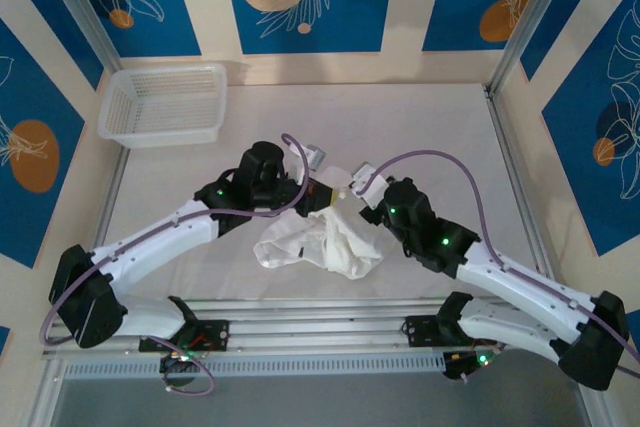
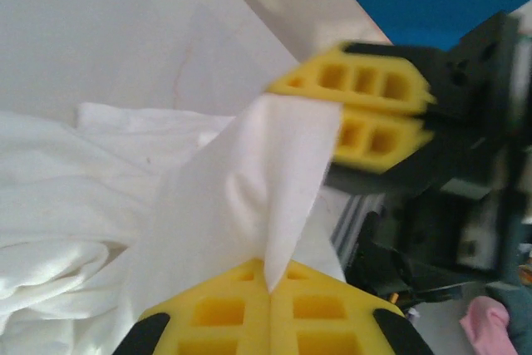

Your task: Fold the inside-out t-shirt

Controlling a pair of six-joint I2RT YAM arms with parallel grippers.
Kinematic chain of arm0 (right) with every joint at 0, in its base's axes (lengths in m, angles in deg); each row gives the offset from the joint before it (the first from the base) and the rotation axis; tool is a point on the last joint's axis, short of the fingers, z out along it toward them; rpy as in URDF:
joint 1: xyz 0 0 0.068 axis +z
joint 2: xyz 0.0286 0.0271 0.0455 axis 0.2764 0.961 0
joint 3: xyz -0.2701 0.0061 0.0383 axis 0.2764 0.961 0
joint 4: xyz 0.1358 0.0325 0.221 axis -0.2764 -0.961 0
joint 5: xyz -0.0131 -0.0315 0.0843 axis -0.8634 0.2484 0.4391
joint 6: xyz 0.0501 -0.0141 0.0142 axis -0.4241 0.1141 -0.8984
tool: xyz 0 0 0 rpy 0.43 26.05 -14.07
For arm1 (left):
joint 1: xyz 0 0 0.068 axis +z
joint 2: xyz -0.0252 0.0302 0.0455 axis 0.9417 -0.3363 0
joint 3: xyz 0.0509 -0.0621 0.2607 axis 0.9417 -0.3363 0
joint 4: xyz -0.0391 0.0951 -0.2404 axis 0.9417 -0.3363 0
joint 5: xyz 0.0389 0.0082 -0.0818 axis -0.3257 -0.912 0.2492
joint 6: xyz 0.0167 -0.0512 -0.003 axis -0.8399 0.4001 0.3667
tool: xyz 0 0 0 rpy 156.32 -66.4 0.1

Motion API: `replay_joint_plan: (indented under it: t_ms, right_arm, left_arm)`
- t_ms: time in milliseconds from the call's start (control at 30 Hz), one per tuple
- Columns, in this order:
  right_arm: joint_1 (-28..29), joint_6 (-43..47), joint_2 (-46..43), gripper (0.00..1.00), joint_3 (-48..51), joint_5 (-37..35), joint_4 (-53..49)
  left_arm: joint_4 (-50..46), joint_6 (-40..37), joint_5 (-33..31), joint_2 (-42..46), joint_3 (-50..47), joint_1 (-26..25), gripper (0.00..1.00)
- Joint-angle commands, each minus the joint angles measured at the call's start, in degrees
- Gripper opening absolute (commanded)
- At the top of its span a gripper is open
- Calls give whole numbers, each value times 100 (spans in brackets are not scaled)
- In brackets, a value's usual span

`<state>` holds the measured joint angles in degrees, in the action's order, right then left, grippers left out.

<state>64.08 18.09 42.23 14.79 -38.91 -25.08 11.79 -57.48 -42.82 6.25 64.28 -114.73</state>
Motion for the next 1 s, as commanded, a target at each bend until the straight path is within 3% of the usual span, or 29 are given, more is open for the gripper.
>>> replay_joint_plan:
  t_ms: [0, 133, 267, 333, 500, 633, 767, 867, 967]
  right_arm:
    - [-140, -850, -351, 0, -388, 592, -943]
    - [-206, -1995, -367, 0, -724, 2247, -1456]
    - [-443, -3181, -416, 0, -981, 3205, -1313]
    - [-608, -3647, -403, 0, -1113, 3534, -1305]
    - [-1002, -4044, -150, 0, -1413, 3403, -1873]
    - [-1250, -4233, -42, 0, -1495, 3416, -2159]
    - [-1279, -4242, 1, 0, -1533, 3377, -2214]
    - [-1270, -4270, 49, 0, -1537, 3617, -2117]
    - [-1261, -4343, 92, 0, -1559, 3672, -2045]
  left_arm:
    - [-200, -181, -301, 215, -56, 158, 0]
    - [-790, -808, -1103, -31, 83, 159, 0]
    - [-1080, -1618, -2847, -649, -112, 158, 19]
    - [-1222, -1675, -2977, -960, -67, 182, 24]
    - [-502, -1102, -906, -829, -173, 278, 38]
    - [-87, -902, -464, -171, -271, 347, 45]
    - [393, -746, 787, 292, -268, 369, 52]
    - [429, -493, 1630, 101, 26, 345, 60]
    - [-63, -607, 1271, -218, 341, 199, 63]
